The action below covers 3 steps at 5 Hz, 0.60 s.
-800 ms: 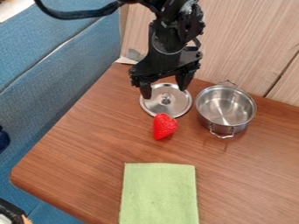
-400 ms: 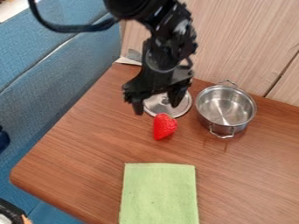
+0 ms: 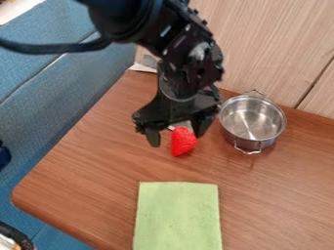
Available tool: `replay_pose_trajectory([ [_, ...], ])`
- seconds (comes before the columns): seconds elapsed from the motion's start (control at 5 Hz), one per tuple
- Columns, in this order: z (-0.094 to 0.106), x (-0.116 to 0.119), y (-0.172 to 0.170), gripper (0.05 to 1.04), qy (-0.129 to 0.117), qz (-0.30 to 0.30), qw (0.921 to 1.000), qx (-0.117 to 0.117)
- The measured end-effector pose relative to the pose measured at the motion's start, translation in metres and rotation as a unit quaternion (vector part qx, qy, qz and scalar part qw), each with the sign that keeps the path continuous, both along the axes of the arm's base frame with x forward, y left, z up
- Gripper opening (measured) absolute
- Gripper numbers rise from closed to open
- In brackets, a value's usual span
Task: Moved the yellow towel closer to the silver pot.
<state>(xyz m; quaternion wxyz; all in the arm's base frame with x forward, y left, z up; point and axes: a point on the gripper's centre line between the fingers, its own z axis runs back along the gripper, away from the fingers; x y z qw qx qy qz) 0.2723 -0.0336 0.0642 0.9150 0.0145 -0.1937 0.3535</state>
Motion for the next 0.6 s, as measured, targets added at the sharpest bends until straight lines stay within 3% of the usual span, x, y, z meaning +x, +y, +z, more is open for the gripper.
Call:
replay_pose_trajectory([
  [0.2, -0.013, -0.020, -0.022, 1.001, 0.022, -0.050, 0.9985, 0.002],
  [0.6, -0.058, -0.047, -0.035, 1.001, 0.103, -0.111, 0.9883, -0.014],
])
